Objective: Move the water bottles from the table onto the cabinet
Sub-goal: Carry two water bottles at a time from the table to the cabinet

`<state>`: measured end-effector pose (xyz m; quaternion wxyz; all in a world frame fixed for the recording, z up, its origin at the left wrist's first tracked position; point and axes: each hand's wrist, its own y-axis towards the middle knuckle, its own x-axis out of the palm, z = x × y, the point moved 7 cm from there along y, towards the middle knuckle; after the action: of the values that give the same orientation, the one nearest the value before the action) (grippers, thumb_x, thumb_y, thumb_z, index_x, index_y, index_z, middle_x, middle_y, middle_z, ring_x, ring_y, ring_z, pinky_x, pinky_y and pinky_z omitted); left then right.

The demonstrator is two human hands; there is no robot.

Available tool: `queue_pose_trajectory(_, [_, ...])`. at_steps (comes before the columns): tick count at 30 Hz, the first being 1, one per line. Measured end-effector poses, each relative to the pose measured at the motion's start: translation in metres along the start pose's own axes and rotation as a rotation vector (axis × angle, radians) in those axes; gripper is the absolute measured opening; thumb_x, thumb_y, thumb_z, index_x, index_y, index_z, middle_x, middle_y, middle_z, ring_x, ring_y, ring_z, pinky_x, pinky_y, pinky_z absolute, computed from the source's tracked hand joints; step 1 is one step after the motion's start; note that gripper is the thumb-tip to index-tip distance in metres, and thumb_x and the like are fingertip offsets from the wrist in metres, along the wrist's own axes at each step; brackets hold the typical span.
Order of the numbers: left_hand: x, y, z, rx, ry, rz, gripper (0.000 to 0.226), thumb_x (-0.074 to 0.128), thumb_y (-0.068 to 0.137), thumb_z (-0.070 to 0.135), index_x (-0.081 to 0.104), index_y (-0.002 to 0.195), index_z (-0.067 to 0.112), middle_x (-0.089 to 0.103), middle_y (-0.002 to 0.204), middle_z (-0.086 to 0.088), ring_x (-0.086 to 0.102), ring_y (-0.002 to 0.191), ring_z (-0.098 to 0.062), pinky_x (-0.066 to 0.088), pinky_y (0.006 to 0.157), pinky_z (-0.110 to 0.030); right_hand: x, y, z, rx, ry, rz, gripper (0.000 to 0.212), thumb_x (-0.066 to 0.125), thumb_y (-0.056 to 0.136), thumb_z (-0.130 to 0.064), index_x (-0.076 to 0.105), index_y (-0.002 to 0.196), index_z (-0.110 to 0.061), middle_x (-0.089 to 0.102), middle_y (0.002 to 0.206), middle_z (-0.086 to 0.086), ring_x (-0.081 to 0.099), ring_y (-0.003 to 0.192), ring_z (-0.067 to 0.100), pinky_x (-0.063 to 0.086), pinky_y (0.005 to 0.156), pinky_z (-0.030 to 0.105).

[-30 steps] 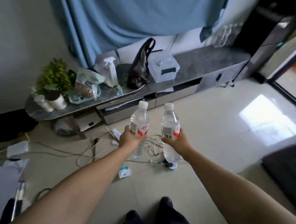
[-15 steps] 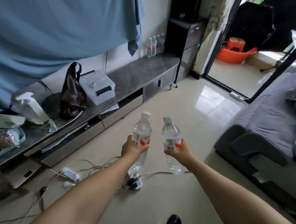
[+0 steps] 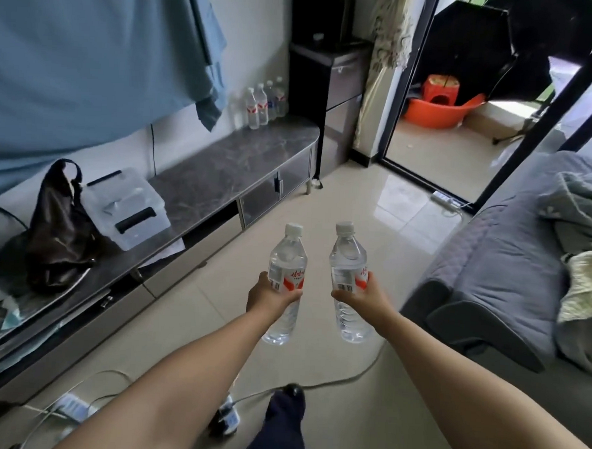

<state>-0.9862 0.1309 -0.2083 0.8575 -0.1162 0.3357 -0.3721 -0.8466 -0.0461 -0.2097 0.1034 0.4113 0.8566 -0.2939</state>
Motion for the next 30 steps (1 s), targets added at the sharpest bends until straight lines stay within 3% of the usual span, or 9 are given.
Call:
queue_pose_trajectory(9, [0.045, 0.173, 0.097, 0.019, 0.029, -0.049, 0.066, 0.08, 0.066, 0.042, 0.053, 0.119, 0.015, 0.066, 0.118, -0.008, 0.063, 0.107, -0.029, 0.051, 0.09, -0.035, -0.059, 0.164, -0.026, 0.035, -0.042, 0.041, 0.078, 0.079, 0.05, -0.055, 0.052, 0.118, -0.03, 0.067, 0.107, -0.004, 0.063, 0.098, 0.02, 0.052, 0.093, 0.043])
queue_pose_trajectory(12, [0.054, 0.227, 0.14, 0.012, 0.025, -0.095, 0.067, 0.08, 0.063, 0.045, 0.054, 0.118, 0.017, 0.067, 0.116, -0.006, 0.063, 0.105, -0.028, 0.052, 0.09, -0.036, -0.09, 0.213, -0.055, 0.068, -0.055, 0.087, 0.07, 0.081, 0.057, -0.047, 0.053, 0.118, -0.025, 0.066, 0.107, -0.001, 0.062, 0.098, 0.022, 0.049, 0.087, 0.036])
queue_pose_trajectory(17, [0.053, 0.288, 0.2, 0.04, 0.032, -0.1, 0.064, 0.081, 0.067, 0.04, 0.052, 0.118, 0.014, 0.065, 0.118, -0.008, 0.061, 0.109, -0.029, 0.049, 0.087, -0.032, -0.121, 0.282, -0.088, 0.093, 0.009, 0.146, 0.061, 0.083, 0.066, -0.035, 0.054, 0.117, -0.019, 0.066, 0.104, 0.002, 0.063, 0.097, 0.024, 0.049, 0.083, 0.035])
queue_pose_trajectory(22, [0.049, 0.353, 0.232, 0.012, -0.003, -0.078, 0.065, 0.083, 0.064, 0.04, 0.056, 0.118, 0.014, 0.067, 0.116, -0.007, 0.063, 0.108, -0.028, 0.05, 0.092, -0.034, -0.128, 0.355, -0.122, 0.099, 0.016, 0.076, 0.062, 0.083, 0.065, -0.035, 0.055, 0.118, -0.018, 0.067, 0.105, 0.004, 0.064, 0.097, 0.024, 0.051, 0.087, 0.037])
queue_pose_trajectory(26, [0.053, 0.428, 0.257, -0.035, -0.048, -0.038, 0.064, 0.084, 0.058, 0.039, 0.06, 0.113, 0.016, 0.069, 0.11, -0.006, 0.066, 0.102, -0.027, 0.053, 0.094, -0.042, -0.132, 0.444, -0.142, 0.049, -0.056, -0.014, 0.071, 0.084, 0.051, -0.048, 0.057, 0.113, -0.025, 0.07, 0.099, 0.0, 0.068, 0.093, 0.021, 0.056, 0.09, 0.046])
queue_pose_trajectory(30, [0.057, 0.494, 0.302, -0.095, -0.109, 0.025, 0.054, 0.084, 0.064, 0.033, 0.06, 0.109, 0.015, 0.07, 0.102, -0.004, 0.066, 0.092, -0.024, 0.054, 0.09, -0.037, -0.146, 0.533, -0.179, 0.002, -0.056, -0.064, 0.072, 0.083, 0.052, -0.045, 0.055, 0.116, -0.024, 0.069, 0.102, 0.001, 0.067, 0.094, 0.02, 0.055, 0.09, 0.045])
